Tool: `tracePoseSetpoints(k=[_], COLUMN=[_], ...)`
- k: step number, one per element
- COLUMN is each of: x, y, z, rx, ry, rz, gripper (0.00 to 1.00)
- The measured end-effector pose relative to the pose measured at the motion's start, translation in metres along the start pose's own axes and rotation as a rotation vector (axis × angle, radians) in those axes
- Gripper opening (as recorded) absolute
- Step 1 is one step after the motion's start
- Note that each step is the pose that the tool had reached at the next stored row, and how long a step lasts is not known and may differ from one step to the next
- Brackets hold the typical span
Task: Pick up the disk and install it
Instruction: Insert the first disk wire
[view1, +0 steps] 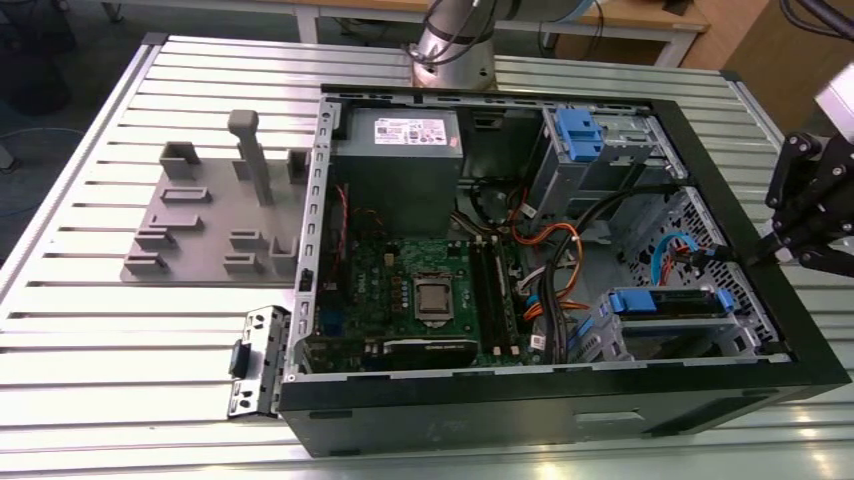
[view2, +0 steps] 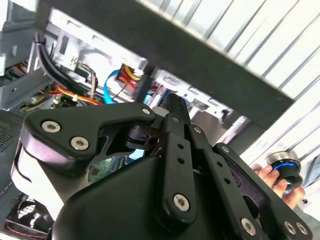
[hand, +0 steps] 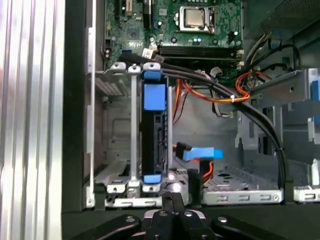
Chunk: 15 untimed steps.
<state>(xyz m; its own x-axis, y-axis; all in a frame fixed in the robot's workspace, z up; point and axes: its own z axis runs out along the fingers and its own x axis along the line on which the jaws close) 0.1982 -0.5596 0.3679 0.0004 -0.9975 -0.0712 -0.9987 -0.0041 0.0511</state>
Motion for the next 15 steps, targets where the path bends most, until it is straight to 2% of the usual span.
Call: tracePoseSetpoints(k=[2, 7, 13, 15], x=[-0.0032, -0.0067, -0.0072, -0.0073], y=[0.0028, 0.0026, 0.0025, 0.0025], z=[0.0009, 0.0061, 0.0064, 0.0065], rx=[0.0000, -0.0001, -0.0001, -0.0001], ry=[0.0000, -0.0008, -0.0007, -0.0007], rz=[0.000, 0.000, 0.000, 0.000], gripper=[0.10, 0.10, 0.10, 0.16])
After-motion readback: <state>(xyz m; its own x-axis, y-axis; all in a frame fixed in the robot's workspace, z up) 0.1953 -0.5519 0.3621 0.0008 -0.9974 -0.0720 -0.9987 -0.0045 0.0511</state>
